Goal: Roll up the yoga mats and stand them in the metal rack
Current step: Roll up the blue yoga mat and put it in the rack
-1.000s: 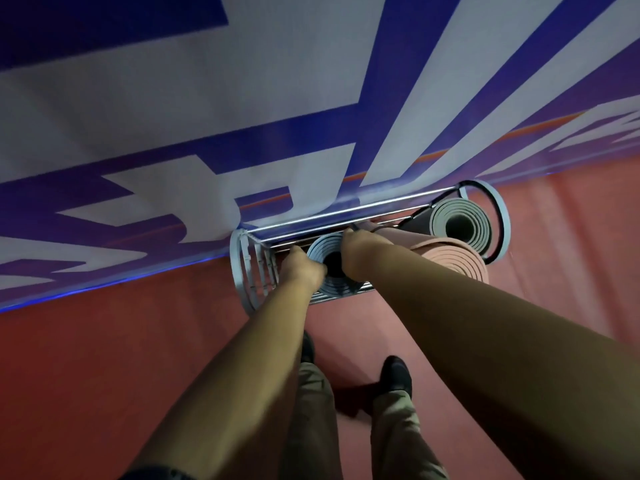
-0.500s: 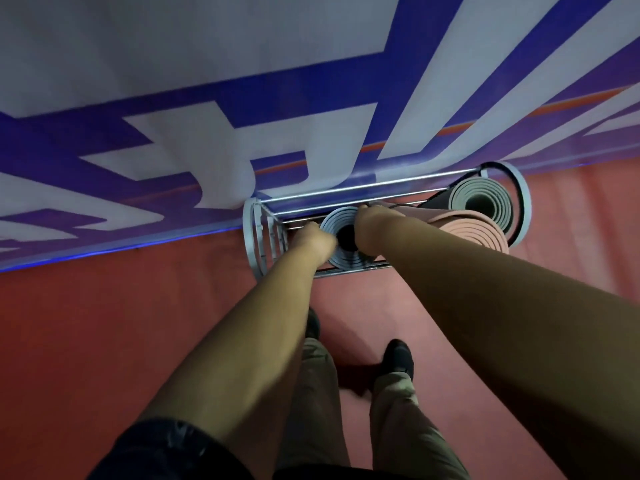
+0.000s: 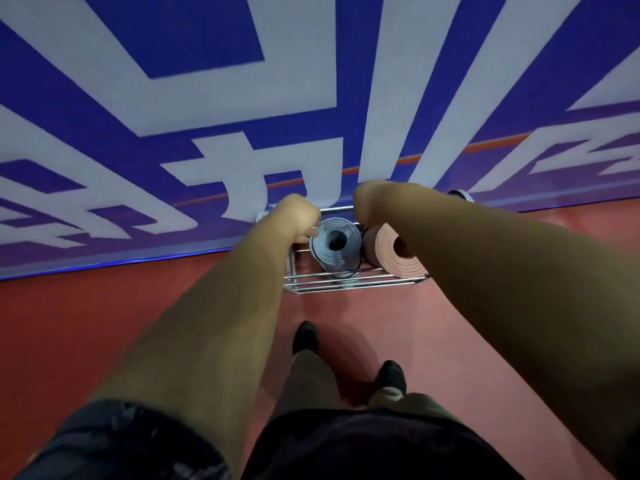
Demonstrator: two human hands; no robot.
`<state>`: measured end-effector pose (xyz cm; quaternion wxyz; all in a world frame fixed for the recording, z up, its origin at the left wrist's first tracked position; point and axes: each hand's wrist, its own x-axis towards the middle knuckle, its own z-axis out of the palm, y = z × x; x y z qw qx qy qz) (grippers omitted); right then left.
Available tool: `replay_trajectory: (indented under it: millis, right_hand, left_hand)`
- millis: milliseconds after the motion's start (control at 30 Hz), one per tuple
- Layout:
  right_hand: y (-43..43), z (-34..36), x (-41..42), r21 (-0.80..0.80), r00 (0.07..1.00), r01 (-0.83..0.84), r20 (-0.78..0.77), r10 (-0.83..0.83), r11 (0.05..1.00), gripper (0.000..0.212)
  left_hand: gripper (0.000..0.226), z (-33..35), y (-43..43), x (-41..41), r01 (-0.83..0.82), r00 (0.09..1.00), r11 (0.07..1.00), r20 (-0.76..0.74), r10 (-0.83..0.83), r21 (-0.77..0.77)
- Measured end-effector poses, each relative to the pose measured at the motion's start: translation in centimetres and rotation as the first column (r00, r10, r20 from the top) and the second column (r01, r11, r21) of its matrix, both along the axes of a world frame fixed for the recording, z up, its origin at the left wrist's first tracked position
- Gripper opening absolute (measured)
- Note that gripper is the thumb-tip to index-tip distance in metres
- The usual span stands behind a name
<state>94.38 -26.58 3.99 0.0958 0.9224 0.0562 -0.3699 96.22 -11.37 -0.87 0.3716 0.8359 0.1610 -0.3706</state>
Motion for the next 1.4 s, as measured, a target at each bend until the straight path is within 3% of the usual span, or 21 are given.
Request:
replay_trajectory:
  millis: [100, 233, 533, 667, 733, 900, 1133, 1400]
  right_hand:
    - [-1.3, 2.8, -1.6, 0.116, 0.996, 0.068, 0.057, -0.075, 0.991, 0.016]
    - [-3.0, 6.5, -4.3, 0.149, 0.982, 0.055, 0.169, -0.081, 0.987, 0.014]
    - [-8.3, 12.2, -12.7, 0.232, 0.932, 0.249, 0.206, -0.298, 0.94, 0.02]
    - [-10.3, 13.4, -18.8, 0.251, 0.853, 0.425, 0.211, -0.478, 0.87, 0.011]
    - [-10.8, 13.2, -22.3, 0.263, 0.801, 0.511, 0.199, -0.564, 0.818, 0.022]
    - [-9.9, 11.6, -31.0, 0.393, 0.615, 0.706, 0.071, -0.785, 0.589, 0.021]
    - [-9.6, 10.2, -41.4, 0.358, 0.5, 0.807, 0.009, -0.866, 0.47, 0.02]
    - [-15.1, 10.1, -54.1, 0.361, 0.39, 0.858, 0.007, -0.921, 0.366, 0.031]
  left_hand:
    - [0.014, 4.6, -0.7, -1.3, 0.011, 0.998, 0.998, 0.057, -0.008, -0.062]
    - [0.014, 9.2, -1.6, -4.5, 0.046, 0.99, 0.998, 0.134, -0.041, -0.036]
    - [0.014, 14.9, -7.6, -11.2, 0.274, 0.942, 0.961, 0.213, -0.258, -0.046]
    - [0.017, 15.8, -10.2, -14.8, 0.395, 0.9, 0.917, 0.224, -0.373, -0.06]
    - [0.019, 15.5, -11.0, -17.3, 0.434, 0.888, 0.895, 0.221, -0.404, -0.105]
    - [0.017, 14.0, -10.5, -25.4, 0.528, 0.849, 0.834, 0.131, -0.512, -0.159]
    - [0.021, 12.5, -13.5, -35.6, 0.678, 0.731, 0.708, 0.087, -0.676, -0.195]
    - [0.016, 13.9, -18.9, -46.0, 0.791, 0.612, 0.604, 0.112, -0.783, -0.099]
